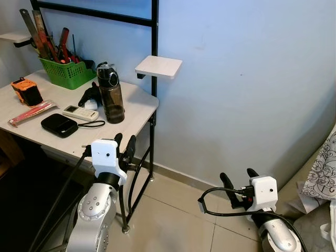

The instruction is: Clean up the room

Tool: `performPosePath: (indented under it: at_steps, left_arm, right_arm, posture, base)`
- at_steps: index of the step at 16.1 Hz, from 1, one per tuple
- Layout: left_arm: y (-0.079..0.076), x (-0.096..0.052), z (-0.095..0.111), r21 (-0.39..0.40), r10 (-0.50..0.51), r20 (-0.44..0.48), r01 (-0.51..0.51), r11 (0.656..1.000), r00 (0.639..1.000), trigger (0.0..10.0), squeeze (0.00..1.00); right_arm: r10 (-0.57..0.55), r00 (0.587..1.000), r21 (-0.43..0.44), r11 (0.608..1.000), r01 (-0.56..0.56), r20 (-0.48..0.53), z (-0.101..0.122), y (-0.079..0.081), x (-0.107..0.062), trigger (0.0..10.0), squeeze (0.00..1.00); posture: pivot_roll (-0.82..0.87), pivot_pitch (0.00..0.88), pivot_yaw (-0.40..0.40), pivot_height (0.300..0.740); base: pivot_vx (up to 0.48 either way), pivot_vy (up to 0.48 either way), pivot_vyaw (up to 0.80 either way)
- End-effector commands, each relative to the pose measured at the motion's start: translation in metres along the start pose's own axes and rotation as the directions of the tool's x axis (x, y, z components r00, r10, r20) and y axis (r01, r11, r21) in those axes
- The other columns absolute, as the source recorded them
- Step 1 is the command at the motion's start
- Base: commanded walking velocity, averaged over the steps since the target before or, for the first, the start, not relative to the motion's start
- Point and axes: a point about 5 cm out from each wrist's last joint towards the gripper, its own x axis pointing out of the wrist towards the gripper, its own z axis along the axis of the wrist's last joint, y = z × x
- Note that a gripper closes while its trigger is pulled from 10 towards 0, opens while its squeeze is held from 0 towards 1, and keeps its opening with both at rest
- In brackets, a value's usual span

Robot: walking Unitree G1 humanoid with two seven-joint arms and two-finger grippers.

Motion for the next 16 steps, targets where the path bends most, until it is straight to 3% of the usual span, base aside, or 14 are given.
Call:
performPosePath:
  at_steps: [1,8,9,10,12,13,14,15,16]
  left_arm:
    - [-0.031,0.015,-0.065,-0.114,-0.16,-0.426,0.122,0.986,0.89,10.0,0.0]
    - [-0.031,0.015,-0.065,-0.114,-0.16,-0.426,0.122,0.986,0.89,10.0,0.0]
    - [-0.023,0.026,-0.056,-0.118,-0.155,-0.349,0.121,0.986,0.924,10.0,1.0]
    - [-0.017,0.032,-0.048,-0.11,-0.17,-0.288,0.144,0.984,0.942,10.0,1.0]
    - [-0.016,0.03,-0.047,-0.107,-0.18,-0.276,0.156,0.982,0.944,10.0,1.0]
    - [-0.011,0.029,-0.047,0.027,-0.15,-0.27,0.163,0.986,0.951,10.0,1.0]
    - [-0.007,0.025,-0.03,0.249,-0.157,-0.146,0.19,0.95,0.977,10.0,1.0]
    - [-0.005,0.016,-0.022,0.202,-0.17,-0.119,0.191,0.961,0.978,10.0,1.0]
    - [-0.004,0.012,-0.029,0.092,-0.132,-0.156,0.148,0.985,0.979,10.0,1.0]
  right_arm:
    - [-0.214,0.965,0.169,0.956,0.239,-0.152,-0.003,0.0,0.023,10.0,0.0]
    - [-0.214,0.965,0.169,0.956,0.239,-0.152,-0.003,0.0,0.023,10.0,0.0]
    - [-0.228,0.962,0.168,0.953,0.253,-0.152,-0.003,0.001,0.025,10.0,1.0]
    - [-0.24,0.961,0.182,0.948,0.262,-0.133,-0.005,0.002,0.023,10.0,1.0]
    - [-0.245,0.962,0.219,0.939,0.266,-0.116,-0.006,0.0,0.02,10.0,1.0]
    - [-0.268,0.955,0.177,0.941,0.288,-0.127,-0.006,-0.003,0.016,10.0,1.0]
    - [-0.33,0.933,0.038,0.94,0.339,-0.142,-0.008,-0.013,0.006,10.0,1.0]
    - [-0.352,0.925,-0.009,0.935,0.354,-0.141,-0.011,-0.022,-0.007,10.0,1.0]
    - [-0.325,0.938,0.03,0.943,0.331,-0.118,-0.009,-0.028,-0.007,10.0,1.0]
  posture:
    - [0.2,0.0,-0.033,0.74]
    - [0.2,0.0,-0.033,0.74]
    - [0.17,0.0,0.016,0.74]
    - [0.17,0.0,0.018,0.74]
    - [0.17,0.0,0.022,0.74]
    - [0.17,0.0,0.017,0.74]
    - [0.17,0.0,0.012,0.74]
    - [0.19,0.0,0.001,0.74]
    - [0.19,0.0,-0.011,0.74]
  base:
    - [0.0,0.0,0.0]
    - [0.0,0.0,0.0]
    - [0.0,0.0,0.0]
    - [0.0,0.0,0.0]
    - [0.0,0.0,0.0]
    - [0.0,0.0,0.0]
    - [0.0,0.0,0.0]
    - [0.0,0.0,0.0]
    - [0.0,0.0,0.0]
